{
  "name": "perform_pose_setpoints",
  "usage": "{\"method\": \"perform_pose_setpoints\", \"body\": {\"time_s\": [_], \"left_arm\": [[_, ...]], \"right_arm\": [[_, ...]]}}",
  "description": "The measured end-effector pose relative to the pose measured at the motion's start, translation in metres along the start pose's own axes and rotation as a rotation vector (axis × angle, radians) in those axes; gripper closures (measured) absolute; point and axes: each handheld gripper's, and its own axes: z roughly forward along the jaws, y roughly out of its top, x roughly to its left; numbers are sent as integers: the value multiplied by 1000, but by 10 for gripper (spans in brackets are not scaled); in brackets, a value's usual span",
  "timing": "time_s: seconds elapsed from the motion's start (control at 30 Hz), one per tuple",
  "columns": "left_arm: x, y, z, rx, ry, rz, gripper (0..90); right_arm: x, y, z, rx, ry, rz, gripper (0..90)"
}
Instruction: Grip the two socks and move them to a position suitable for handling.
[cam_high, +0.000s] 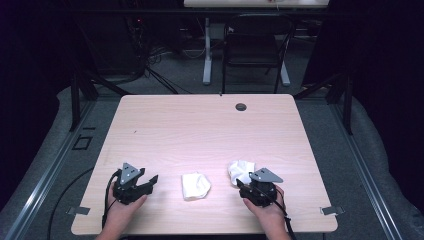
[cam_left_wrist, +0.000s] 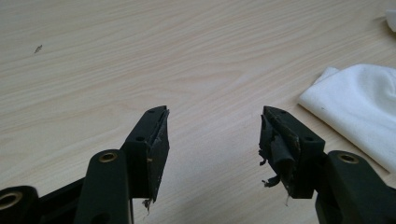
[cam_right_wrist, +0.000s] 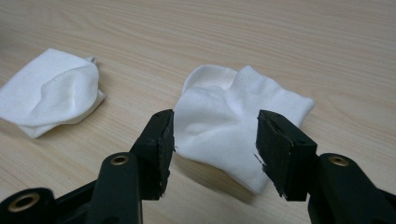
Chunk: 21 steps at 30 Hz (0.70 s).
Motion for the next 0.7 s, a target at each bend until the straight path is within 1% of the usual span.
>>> {"method": "perform_pose_setpoints", "body": {"time_s": [0.1,0.17,0.2,0.23,0.27,0.33,0.43,0.47,0.53,0.63,0.67,0.7], "left_arm": [[-1,0,0,3,-1,1,424],[-2,0,1,9,-6,6,426],[-4,0,1,10,-12,15,429],[-4,0,1,10,-12,15,430],[-5,-1,1,7,-11,26,431],[-6,-1,2,11,-18,33,450],[-9,-2,2,7,-23,32,450],[-11,-2,2,13,-26,35,461],[-12,-2,1,14,-27,32,469],[-16,-2,0,14,-43,40,480],[-20,-2,-1,5,-53,46,507],[-20,-2,-1,5,-53,46,517]], "right_arm": [[0,0,-1,-1,5,0,467],[0,0,-1,2,15,0,484],[0,0,-1,15,28,-8,513],[0,0,-1,15,28,-8,513],[1,-1,0,29,39,-16,536],[3,-1,1,32,45,-22,538],[5,-1,1,35,44,-31,541],[7,0,0,26,34,-42,542],[8,1,-2,23,36,-47,541],[8,1,-2,22,32,-47,539],[7,1,-2,26,37,-36,543],[7,1,-2,26,37,-36,543]]}}
